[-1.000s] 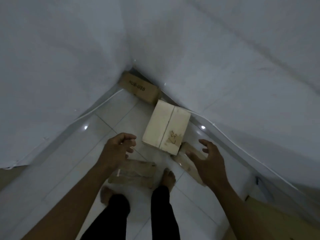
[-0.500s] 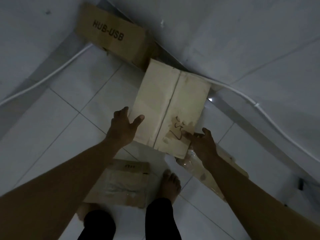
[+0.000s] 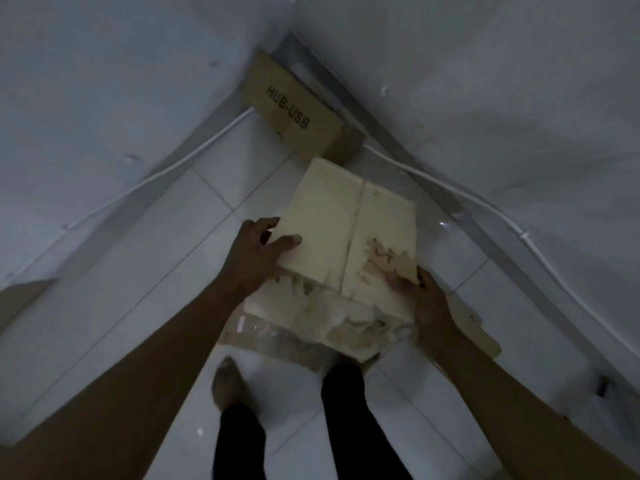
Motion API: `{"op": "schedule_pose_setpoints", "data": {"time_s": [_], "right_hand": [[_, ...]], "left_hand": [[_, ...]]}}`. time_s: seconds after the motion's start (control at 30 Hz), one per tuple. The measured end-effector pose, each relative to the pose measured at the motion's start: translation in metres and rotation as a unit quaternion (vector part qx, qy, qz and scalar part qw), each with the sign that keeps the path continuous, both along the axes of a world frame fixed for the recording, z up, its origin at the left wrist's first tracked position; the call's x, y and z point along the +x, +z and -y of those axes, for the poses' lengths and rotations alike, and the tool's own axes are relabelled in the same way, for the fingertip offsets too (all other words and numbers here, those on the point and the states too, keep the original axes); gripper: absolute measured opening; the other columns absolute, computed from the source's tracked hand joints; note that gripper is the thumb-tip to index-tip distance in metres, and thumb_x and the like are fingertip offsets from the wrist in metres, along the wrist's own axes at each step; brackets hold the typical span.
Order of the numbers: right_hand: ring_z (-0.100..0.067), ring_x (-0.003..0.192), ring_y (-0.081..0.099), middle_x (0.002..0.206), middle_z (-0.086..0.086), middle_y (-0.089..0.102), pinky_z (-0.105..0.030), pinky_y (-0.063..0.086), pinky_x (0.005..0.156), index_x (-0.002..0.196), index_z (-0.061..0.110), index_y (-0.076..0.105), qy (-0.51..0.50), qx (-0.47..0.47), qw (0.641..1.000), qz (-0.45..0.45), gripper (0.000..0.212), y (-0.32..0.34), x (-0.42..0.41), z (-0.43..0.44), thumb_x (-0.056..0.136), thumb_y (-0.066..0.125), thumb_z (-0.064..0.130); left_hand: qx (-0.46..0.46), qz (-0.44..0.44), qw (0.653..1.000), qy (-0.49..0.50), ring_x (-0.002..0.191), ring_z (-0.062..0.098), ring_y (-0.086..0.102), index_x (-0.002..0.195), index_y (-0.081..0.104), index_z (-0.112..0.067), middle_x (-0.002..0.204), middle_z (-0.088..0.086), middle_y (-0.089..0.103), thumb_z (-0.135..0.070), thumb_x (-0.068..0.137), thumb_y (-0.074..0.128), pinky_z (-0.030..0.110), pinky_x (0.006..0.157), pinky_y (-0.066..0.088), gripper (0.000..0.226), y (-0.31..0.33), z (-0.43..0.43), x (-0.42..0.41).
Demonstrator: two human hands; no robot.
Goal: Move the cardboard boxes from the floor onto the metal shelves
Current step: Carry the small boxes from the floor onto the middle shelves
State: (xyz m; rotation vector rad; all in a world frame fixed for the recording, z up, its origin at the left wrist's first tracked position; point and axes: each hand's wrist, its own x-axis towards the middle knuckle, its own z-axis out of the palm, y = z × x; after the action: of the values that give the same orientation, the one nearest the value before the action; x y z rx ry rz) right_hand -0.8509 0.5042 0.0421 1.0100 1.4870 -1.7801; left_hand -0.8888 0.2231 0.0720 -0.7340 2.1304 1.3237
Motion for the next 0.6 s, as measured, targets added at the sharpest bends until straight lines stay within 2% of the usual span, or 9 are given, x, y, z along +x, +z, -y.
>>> {"op": "schedule_pose_setpoints", "data": {"time_s": [0.03, 0.1, 0.17, 0.23, 0.3, 0.37, 0.43, 0.5, 0.6], "right_hand": [[-0.037, 0.123, 0.061, 0.129, -0.01, 0.068, -0.057, 0.048, 0.104, 0.13, 0.014, 0.066, -0.009, -0.025, 1.0, -0.005, 0.046, 0.024, 0.002, 0.001, 0.086, 0.075, 0.023], [-0.035, 0.128, 0.058, 0.137, -0.012, 0.064, -0.053, 0.045, 0.108, 0.137, 0.015, 0.061, -0.012, -0.09, 0.996, -0.021, 0.049, 0.072, 0.004, 0.005, 0.092, 0.065, 0.033], [-0.031, 0.132, 0.056, 0.143, -0.01, 0.059, -0.047, 0.045, 0.109, 0.146, 0.017, 0.052, 0.006, -0.138, 0.989, -0.047, 0.051, 0.122, 0.006, 0.016, 0.097, 0.058, 0.032], [-0.029, 0.132, 0.056, 0.143, -0.008, 0.059, -0.041, 0.05, 0.104, 0.148, 0.02, 0.048, 0.041, -0.16, 0.984, -0.064, 0.051, 0.168, 0.004, 0.029, 0.098, 0.055, 0.025], [-0.03, 0.132, 0.055, 0.142, -0.007, 0.06, -0.04, 0.051, 0.103, 0.149, 0.02, 0.045, 0.096, -0.16, 0.978, -0.093, 0.053, 0.222, 0.003, 0.047, 0.098, 0.054, 0.018], [-0.035, 0.135, 0.052, 0.146, -0.012, 0.055, -0.048, 0.043, 0.112, 0.152, 0.014, 0.04, 0.163, -0.152, 0.966, -0.133, 0.057, 0.275, 0.009, 0.065, 0.097, 0.054, 0.014], [-0.035, 0.135, 0.051, 0.148, -0.015, 0.053, -0.051, 0.039, 0.115, 0.151, 0.013, 0.041, 0.203, -0.17, 0.952, -0.155, 0.06, 0.324, 0.024, 0.09, 0.094, 0.059, 0.014], [-0.034, 0.131, 0.055, 0.144, -0.014, 0.057, -0.05, 0.043, 0.111, 0.143, 0.016, 0.05, 0.225, -0.184, 0.943, -0.163, 0.053, 0.365, 0.047, 0.12, 0.091, 0.06, 0.012], [-0.031, 0.124, 0.062, 0.133, -0.007, 0.066, -0.044, 0.051, 0.103, 0.129, 0.023, 0.062, 0.29, -0.216, 0.911, -0.196, 0.041, 0.423, 0.102, 0.171, 0.091, 0.056, 0.01]], "left_hand": [[0.017, -0.005, 1.0, 0.021, 0.104, 0.018, 0.061, 0.121, 0.067, -0.028, 0.111, 0.003, 0.053, -0.048, 0.083, 0.07, 0.022, 0.078, 0.051, 0.043, 0.029, 0.007, 0.008], [0.056, -0.023, 0.995, 0.074, 0.107, 0.022, 0.062, 0.098, 0.072, -0.046, 0.113, 0.007, 0.06, -0.049, 0.077, 0.067, 0.036, 0.091, 0.052, 0.022, 0.089, 0.018, 0.029], [0.051, -0.057, 0.99, 0.115, 0.103, 0.018, 0.062, 0.091, 0.071, -0.057, 0.106, 0.006, 0.061, -0.053, 0.073, 0.066, 0.038, 0.089, 0.05, 0.019, 0.145, 0.028, 0.062], [0.025, -0.088, 0.984, 0.15, 0.092, 0.01, 0.059, 0.106, 0.068, -0.051, 0.092, -0.004, 0.054, -0.057, 0.072, 0.063, 0.028, 0.081, 0.044, 0.035, 0.19, 0.034, 0.097], [0.017, -0.124, 0.974, 0.19, 0.091, 0.009, 0.056, 0.119, 0.066, -0.037, 0.091, -0.005, 0.05, -0.05, 0.076, 0.065, 0.026, 0.081, 0.043, 0.045, 0.238, 0.042, 0.132], [0.016, -0.161, 0.961, 0.226, 0.098, 0.011, 0.056, 0.126, 0.063, -0.026, 0.099, -0.002, 0.052, -0.039, 0.08, 0.066, 0.025, 0.085, 0.044, 0.048, 0.279, 0.054, 0.167], [0.027, -0.199, 0.945, 0.258, 0.11, 0.01, 0.059, 0.129, 0.061, -0.026, 0.115, 0.0, 0.059, -0.037, 0.081, 0.067, 0.022, 0.09, 0.047, 0.05, 0.317, 0.069, 0.207], [0.051, -0.244, 0.928, 0.278, 0.123, 0.015, 0.058, 0.134, 0.06, -0.027, 0.132, 0.0, 0.062, -0.036, 0.084, 0.066, 0.025, 0.096, 0.049, 0.051, 0.35, 0.088, 0.249], [0.085, -0.323, 0.887, 0.318, 0.128, 0.015, 0.057, 0.142, 0.054, -0.024, 0.138, -0.007, 0.062, -0.03, 0.089, 0.065, 0.024, 0.097, 0.049, 0.054, 0.397, 0.118, 0.323]]}}
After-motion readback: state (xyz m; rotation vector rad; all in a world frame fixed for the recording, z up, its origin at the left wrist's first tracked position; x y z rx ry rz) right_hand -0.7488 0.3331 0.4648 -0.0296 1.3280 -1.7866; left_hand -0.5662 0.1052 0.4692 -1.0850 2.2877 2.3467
